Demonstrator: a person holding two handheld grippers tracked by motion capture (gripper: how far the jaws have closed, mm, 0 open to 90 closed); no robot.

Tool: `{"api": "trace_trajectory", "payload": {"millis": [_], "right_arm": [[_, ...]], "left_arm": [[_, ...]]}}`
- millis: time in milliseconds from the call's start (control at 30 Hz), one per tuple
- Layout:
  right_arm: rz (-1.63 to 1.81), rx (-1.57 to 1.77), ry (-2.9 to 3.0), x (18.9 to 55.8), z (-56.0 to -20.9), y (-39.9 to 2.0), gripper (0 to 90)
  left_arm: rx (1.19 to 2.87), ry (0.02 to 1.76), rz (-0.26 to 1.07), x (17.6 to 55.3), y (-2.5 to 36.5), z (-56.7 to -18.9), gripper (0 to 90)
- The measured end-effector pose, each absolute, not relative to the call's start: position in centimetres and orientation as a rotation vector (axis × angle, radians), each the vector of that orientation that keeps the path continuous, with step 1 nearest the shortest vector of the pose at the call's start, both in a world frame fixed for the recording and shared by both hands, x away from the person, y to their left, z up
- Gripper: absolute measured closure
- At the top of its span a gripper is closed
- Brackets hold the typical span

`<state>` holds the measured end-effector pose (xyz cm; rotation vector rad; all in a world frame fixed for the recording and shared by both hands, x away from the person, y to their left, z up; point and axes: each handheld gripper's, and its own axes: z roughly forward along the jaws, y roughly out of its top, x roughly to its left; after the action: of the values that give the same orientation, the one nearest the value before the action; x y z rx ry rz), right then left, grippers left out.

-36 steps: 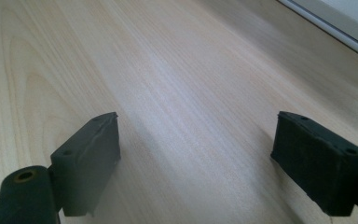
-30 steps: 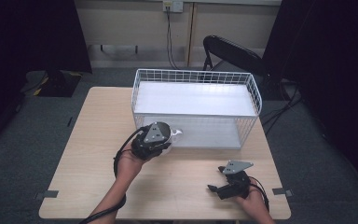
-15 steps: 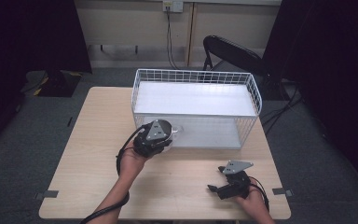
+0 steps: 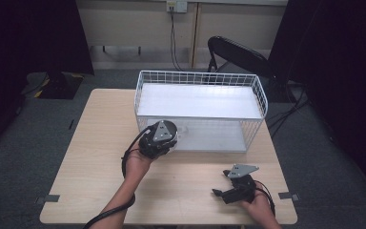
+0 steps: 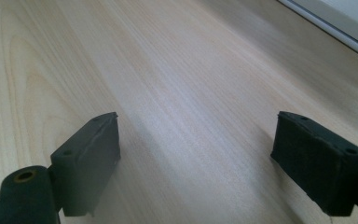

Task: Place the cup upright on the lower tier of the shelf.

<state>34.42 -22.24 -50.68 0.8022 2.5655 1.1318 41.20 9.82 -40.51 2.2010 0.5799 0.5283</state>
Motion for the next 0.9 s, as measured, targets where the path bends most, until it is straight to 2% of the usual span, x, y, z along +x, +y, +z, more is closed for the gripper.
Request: {"api": "trace_trajectory", "payload": {"millis": [900], "right_arm": [[1.132,0.803,2.565,34.4,-50.7,-22.2,14.1]], "left_arm": [[2.206,0.597,0.557,42.1,8.5,-41.1,82.3]]}}
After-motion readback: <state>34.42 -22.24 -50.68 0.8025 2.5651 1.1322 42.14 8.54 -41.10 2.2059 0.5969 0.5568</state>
